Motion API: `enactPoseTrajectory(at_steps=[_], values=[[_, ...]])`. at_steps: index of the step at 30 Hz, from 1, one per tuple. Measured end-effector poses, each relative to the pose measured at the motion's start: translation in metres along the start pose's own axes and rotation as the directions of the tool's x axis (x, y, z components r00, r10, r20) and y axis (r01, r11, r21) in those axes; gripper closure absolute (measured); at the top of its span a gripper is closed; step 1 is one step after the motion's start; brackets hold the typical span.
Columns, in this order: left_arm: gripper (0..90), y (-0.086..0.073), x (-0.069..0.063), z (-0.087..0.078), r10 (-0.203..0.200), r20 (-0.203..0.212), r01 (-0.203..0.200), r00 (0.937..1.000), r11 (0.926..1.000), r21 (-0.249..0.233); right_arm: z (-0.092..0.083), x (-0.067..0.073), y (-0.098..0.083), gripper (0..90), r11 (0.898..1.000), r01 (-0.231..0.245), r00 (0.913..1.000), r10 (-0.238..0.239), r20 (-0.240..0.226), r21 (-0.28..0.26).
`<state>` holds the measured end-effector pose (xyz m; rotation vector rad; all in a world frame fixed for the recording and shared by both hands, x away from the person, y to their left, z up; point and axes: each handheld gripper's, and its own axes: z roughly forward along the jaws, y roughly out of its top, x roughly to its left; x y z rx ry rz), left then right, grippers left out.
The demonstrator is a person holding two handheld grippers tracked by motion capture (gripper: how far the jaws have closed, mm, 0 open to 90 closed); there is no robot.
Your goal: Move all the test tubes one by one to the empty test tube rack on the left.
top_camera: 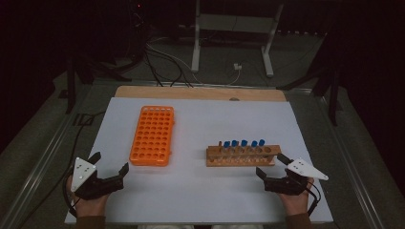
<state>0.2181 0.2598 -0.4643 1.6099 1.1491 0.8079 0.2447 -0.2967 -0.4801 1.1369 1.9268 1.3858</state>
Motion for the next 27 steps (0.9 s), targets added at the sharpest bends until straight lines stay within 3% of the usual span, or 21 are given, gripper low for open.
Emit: enactPoseTrajectory(at_steps=[8,16,22,27], values=[[0.6,0.0,0.004,-0.001,-0.026,-0.018,0.026,0.9995,0.9996,0.008,0.0,0.002,0.001,0.5,1.0,0.014,0.9998,-0.014,0.01,0.001],[1.0,-0.003,0.009,-0.002,-0.06,-0.011,0.06,0.9981,0.9982,0.003,0.002,0.004,0.006,0.5,1.0,0.024,0.9997,-0.024,0.003,0.0],[1.0,-0.004,0.006,-0.001,-0.053,-0.018,0.053,0.9985,0.9986,0.0,0.006,0.002,0.022,0.5,0.998,0.054,0.9983,-0.054,-0.024,-0.018],[1.0,-0.006,0.005,0.001,-0.06,-0.016,0.06,0.9981,0.9982,0.004,0.012,-0.005,0.034,0.6,0.998,0.054,0.9983,-0.054,-0.02,0.012]])
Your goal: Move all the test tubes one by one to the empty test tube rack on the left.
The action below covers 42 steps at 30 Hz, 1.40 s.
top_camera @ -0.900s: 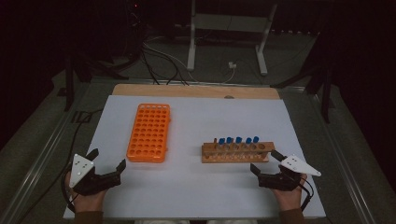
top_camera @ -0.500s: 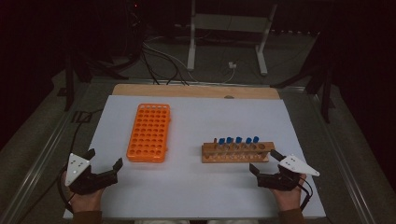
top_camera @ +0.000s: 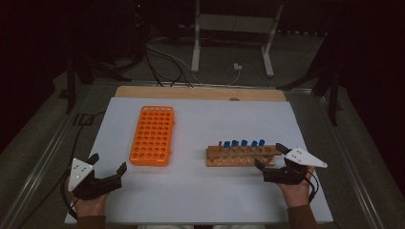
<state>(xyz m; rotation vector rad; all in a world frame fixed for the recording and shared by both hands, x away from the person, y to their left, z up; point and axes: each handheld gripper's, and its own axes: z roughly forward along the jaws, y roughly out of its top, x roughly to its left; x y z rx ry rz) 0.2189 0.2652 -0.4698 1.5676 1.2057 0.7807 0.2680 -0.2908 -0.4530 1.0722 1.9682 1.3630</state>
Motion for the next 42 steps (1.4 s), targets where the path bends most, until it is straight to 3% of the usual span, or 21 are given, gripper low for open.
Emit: enactPoseTrajectory(at_steps=[5,8,13,17,20,31,42], values=[[1.0,-0.001,-0.001,0.001,0.0,0.008,0.0,1.0,1.0,0.003,0.008,-0.006,0.003,7.6,0.999,0.024,0.9987,-0.026,0.043,0.042],[1.0,-0.001,-0.002,0.001,-0.001,0.007,0.001,1.0,1.0,0.004,0.013,-0.014,0.001,15.8,0.997,0.003,0.9998,-0.005,0.02,0.071],[1.0,-0.002,-0.001,0.002,-0.008,0.009,0.008,0.9999,0.9999,0.008,0.017,-0.016,-0.002,44.6,0.996,-0.015,0.9994,0.012,0.033,0.082],[1.0,-0.002,-0.002,0.002,-0.008,0.008,0.008,0.9999,0.9999,0.008,0.022,-0.018,-0.003,59.2,0.995,-0.017,0.9997,0.015,0.021,0.094],[1.0,-0.002,-0.001,0.002,-0.007,0.008,0.007,0.9999,0.9999,0.009,0.025,-0.019,-0.004,65.3,0.996,-0.025,0.9996,0.024,0.013,0.091],[1.0,-0.002,-0.001,0.002,-0.011,0.008,0.011,0.9999,0.9999,0.009,0.035,-0.014,-0.005,75.4,0.997,-0.015,0.9998,0.015,0.01,0.079],[1.0,-0.003,-0.001,0.003,-0.016,0.004,0.016,0.9999,0.9998,0.014,0.031,-0.013,-0.003,76.3,0.998,-0.019,0.9998,0.019,0.009,0.056]])
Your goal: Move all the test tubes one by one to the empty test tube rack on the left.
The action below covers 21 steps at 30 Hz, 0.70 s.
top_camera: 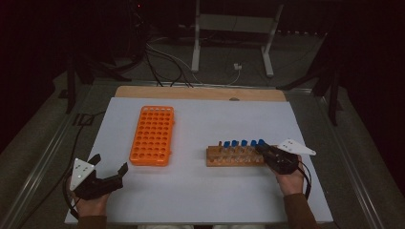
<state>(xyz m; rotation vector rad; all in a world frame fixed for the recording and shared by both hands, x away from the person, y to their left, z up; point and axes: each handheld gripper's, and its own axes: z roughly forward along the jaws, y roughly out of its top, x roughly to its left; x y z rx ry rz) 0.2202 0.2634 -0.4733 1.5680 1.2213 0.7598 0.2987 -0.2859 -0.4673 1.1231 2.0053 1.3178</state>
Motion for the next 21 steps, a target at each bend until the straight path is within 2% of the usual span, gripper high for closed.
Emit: enactPoseTrajectory(at_steps=[9,21], values=[[1.0,-0.001,0.0,0.001,0.0,-0.001,0.0,1.0,0.9999,0.011,-0.007,-0.001,0.005,76.4,1.0,-0.01,0.9999,0.01,0.003,-0.026],[1.0,-0.001,-0.001,0.003,0.004,0.012,-0.004,0.9999,0.9998,0.019,-0.019,0.0,0.024,76.4,0.997,-0.011,0.9999,0.011,0.001,-0.072]])
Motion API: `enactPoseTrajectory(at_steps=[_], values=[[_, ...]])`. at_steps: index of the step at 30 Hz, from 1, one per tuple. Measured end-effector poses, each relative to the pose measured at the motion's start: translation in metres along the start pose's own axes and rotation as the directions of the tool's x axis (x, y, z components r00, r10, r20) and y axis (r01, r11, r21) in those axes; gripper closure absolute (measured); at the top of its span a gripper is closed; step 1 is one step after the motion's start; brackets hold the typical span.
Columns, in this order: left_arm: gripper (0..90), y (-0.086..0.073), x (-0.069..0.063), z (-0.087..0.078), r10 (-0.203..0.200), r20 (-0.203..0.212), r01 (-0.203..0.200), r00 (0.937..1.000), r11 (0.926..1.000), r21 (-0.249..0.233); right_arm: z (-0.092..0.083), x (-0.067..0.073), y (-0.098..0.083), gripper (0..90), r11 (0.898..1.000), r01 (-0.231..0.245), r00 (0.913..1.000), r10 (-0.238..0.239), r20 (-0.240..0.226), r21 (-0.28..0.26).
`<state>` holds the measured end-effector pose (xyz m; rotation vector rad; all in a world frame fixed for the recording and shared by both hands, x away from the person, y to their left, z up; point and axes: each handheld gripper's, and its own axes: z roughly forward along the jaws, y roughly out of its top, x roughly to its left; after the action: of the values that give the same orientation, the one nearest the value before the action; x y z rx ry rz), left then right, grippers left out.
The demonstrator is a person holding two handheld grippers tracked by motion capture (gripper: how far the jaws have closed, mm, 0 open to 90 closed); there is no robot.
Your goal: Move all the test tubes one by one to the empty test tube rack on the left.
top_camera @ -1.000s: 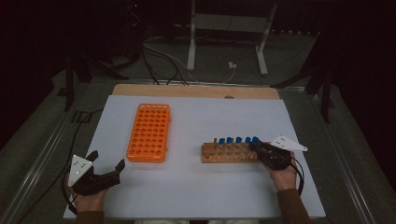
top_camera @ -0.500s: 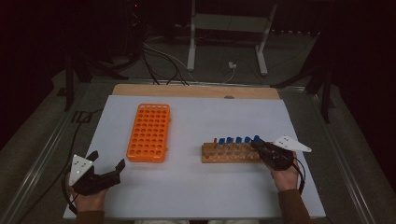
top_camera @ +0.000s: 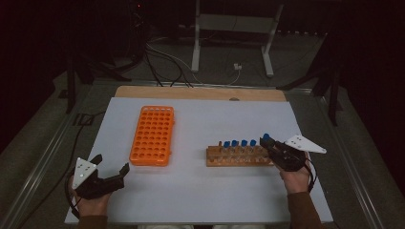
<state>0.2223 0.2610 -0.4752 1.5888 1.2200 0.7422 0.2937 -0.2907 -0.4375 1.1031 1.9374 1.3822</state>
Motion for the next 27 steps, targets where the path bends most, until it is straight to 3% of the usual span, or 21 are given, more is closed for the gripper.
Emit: enactPoseTrajectory(at_steps=[10,15,17,19,20,26,27], values=[[1.0,-0.001,-0.003,0.004,0.019,-0.013,-0.018,0.9997,0.9995,0.027,-0.014,0.003,0.017,76.4,0.999,0.019,0.9998,-0.019,0.004,-0.043],[1.0,-0.002,-0.005,0.005,0.011,0.007,-0.011,0.9999,0.9996,0.025,-0.018,0.008,0.022,76.5,0.998,0.029,0.9995,-0.03,-0.007,-0.051],[1.0,-0.002,-0.006,0.009,0.0,0.044,-0.003,0.999,0.9983,0.059,-0.02,0.01,0.023,76.5,0.998,0.033,0.9994,-0.033,-0.009,-0.055],[1.0,-0.002,-0.008,0.011,0.007,0.052,-0.01,0.9986,0.998,0.062,-0.021,0.012,0.024,76.5,0.998,0.032,0.9993,-0.033,-0.02,-0.053],[1.0,0.0,-0.01,0.013,0.016,0.077,-0.021,0.9969,0.9977,0.064,-0.021,0.013,0.024,76.5,0.998,0.032,0.9991,-0.033,-0.025,-0.047],[1.0,0.013,-0.018,0.015,0.017,0.141,-0.023,0.9898,0.9989,0.041,-0.02,0.022,0.025,76.5,0.999,0.041,0.9972,-0.043,-0.062,-0.03],[1.0,0.018,-0.022,0.016,0.024,0.168,-0.028,0.9855,0.9993,0.025,-0.02,0.025,0.026,76.4,0.998,0.044,0.9966,-0.046,-0.068,-0.033]])
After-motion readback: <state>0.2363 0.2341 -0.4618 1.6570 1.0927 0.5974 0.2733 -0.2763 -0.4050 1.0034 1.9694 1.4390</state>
